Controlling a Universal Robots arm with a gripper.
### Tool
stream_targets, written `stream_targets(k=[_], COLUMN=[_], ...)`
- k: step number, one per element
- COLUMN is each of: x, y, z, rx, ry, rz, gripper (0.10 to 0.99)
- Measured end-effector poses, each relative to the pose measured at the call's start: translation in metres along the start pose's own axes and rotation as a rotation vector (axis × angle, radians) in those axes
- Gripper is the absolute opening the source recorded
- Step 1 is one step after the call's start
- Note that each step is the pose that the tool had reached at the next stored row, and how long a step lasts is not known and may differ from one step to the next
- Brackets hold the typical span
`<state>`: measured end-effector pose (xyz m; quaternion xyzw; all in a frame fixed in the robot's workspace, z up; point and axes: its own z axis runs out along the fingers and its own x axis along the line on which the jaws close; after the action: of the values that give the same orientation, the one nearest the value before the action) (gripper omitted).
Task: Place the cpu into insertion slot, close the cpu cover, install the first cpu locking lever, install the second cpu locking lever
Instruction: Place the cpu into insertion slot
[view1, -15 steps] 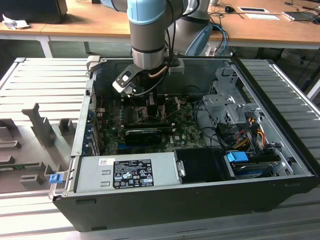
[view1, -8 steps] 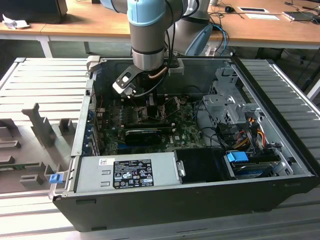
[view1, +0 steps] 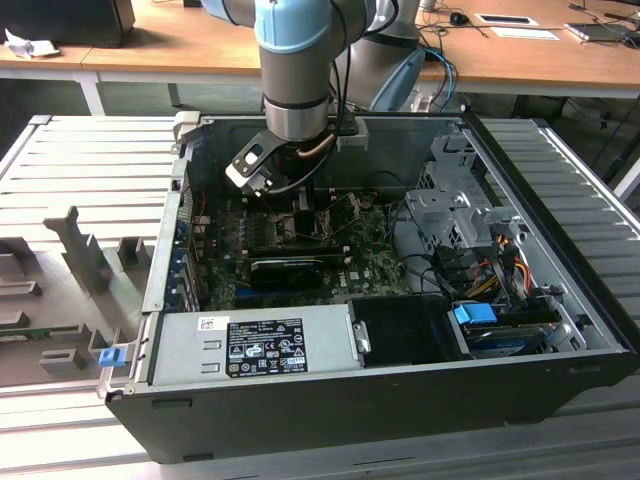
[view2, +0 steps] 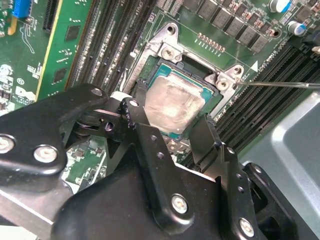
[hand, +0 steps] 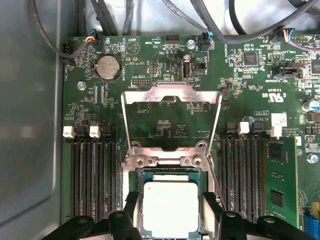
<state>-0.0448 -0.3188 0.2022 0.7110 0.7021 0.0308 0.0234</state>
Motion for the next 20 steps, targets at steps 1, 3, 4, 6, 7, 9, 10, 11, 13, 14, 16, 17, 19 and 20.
stream_targets(k=[1,3,4,6,7,9,10,11,13,14,16,17,19,20], x=[0.0002,0.0008,0.0011,0.0018,0.0020,0.0023,0.0023,0.0023,0.0024,0.0023,0.0021,0.0017,-0.0002,-0.0014], y=[0.0002,0.0008,0.0010,0.0021,0.0027,0.0035,0.0035,0.0035,0.0037,0.0038,0.0044,0.0046,0.0045,0.0045], z=[0.0005,0.0009,0.0010,0.0012,0.0012,0.0013,0.0013,0.0008,-0.0010,-0.0020,-0.0093,-0.0103,-0.0105,-0.0106], rx=[0.000,0.000,0.000,0.000,0.000,0.000,0.000,0.000,0.000,0.000,0.000,0.000,0.000,0.000], ry=[0.0005,0.0016,0.0019,0.0022,0.0023,0.0025,0.0026,0.0024,0.0024,0.0026,0.0025,0.0023,0.0009,0.0006], rz=[0.000,0.000,0.000,0.000,0.000,-0.001,-0.001,-0.001,-0.001,-0.001,-0.001,-0.002,-0.001,-0.001], gripper=[0.608,0.608,0.608,0.608,0.608,0.608,0.608,0.608,0.608,0.608,0.608,0.608,0.525,0.525])
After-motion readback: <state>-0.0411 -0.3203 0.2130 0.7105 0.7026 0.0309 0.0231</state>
